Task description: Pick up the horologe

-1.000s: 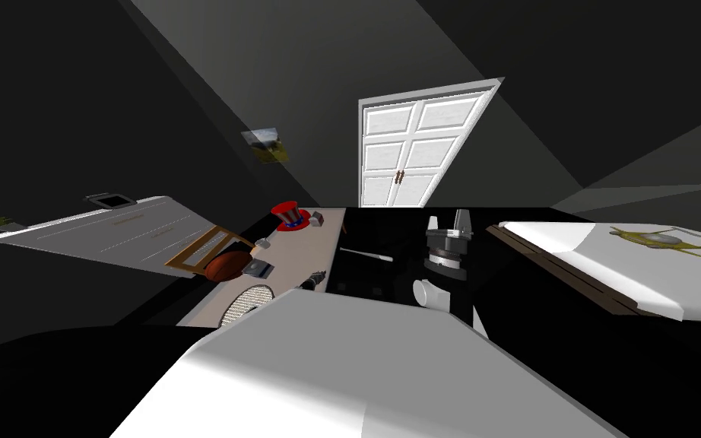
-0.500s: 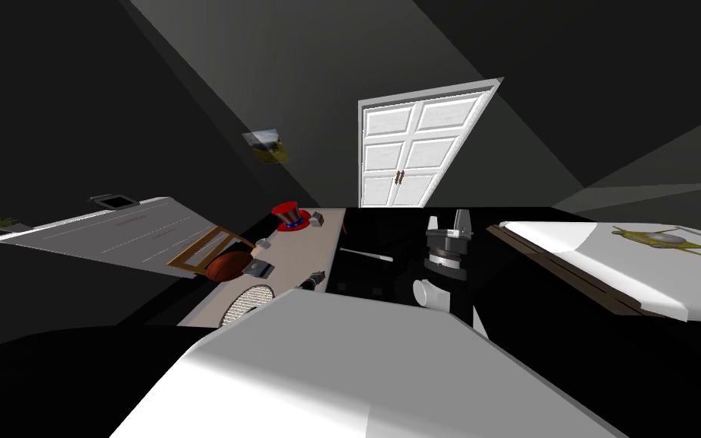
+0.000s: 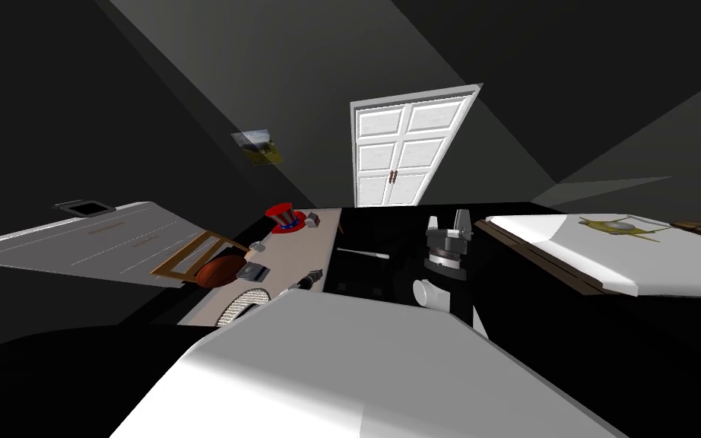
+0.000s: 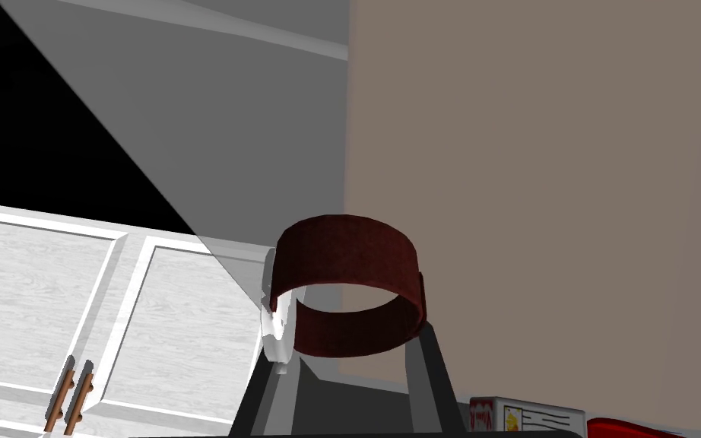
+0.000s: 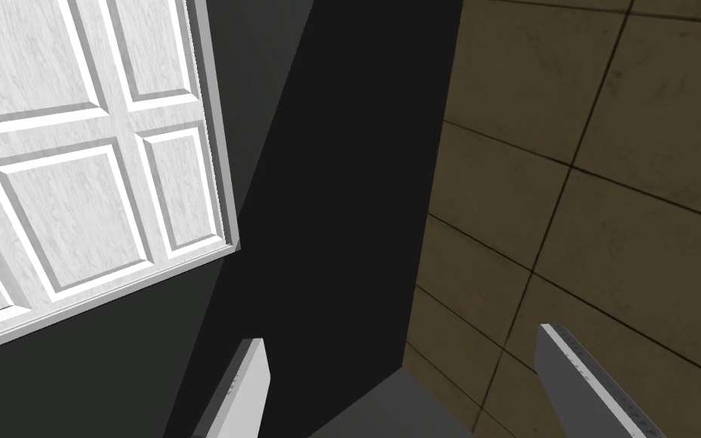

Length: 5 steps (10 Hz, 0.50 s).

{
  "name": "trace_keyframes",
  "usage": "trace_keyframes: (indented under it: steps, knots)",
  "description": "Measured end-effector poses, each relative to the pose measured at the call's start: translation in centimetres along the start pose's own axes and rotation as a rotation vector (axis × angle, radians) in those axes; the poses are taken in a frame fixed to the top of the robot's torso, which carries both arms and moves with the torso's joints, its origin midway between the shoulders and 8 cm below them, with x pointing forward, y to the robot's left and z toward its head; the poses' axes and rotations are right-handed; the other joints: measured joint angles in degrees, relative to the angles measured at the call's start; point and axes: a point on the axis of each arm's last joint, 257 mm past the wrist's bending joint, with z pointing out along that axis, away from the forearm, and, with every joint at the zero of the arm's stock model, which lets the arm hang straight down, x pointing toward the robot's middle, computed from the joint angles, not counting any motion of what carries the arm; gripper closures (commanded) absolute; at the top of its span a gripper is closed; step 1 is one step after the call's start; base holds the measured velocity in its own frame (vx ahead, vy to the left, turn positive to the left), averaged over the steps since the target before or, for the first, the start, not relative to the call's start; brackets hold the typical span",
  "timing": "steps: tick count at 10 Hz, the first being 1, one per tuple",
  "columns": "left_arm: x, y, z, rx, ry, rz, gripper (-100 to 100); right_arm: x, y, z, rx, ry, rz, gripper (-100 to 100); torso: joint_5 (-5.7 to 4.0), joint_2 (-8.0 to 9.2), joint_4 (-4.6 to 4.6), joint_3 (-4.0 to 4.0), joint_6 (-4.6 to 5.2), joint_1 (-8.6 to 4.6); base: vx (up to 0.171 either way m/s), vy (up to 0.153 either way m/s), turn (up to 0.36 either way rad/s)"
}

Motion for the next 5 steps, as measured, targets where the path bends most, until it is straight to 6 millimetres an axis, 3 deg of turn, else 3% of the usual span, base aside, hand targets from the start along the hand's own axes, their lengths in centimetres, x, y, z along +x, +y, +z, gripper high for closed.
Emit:
trace_keyframes:
  steps: [2,4,5]
  knots:
    - [-1.0,1.0,0.2,-0.011,-0.003,-0.014,100,0.0,0.0,0.0,0.0,0.0,0.0,0,0.01,0.21,0.02,0.11,-0.04,0.03,-0.091,-0.023,-0.058]
    - [-1.4,1.5,0.2,-0.012,-0.006,-0.016,100,0.0,0.0,0.0,0.0,0.0,0.0,0,0.03,0.08,-0.01,0.04,-0.09,0.14,-0.023,-0.001,0.006]
    - [-1.4,1.5,0.1,-0.014,-0.004,-0.019,0,0.0,0.0,0.0,0.0,0.0,0.0,0,0.05,-0.03,-0.03,-0.02,-0.07,0.15,0.0,0.0,0.0]
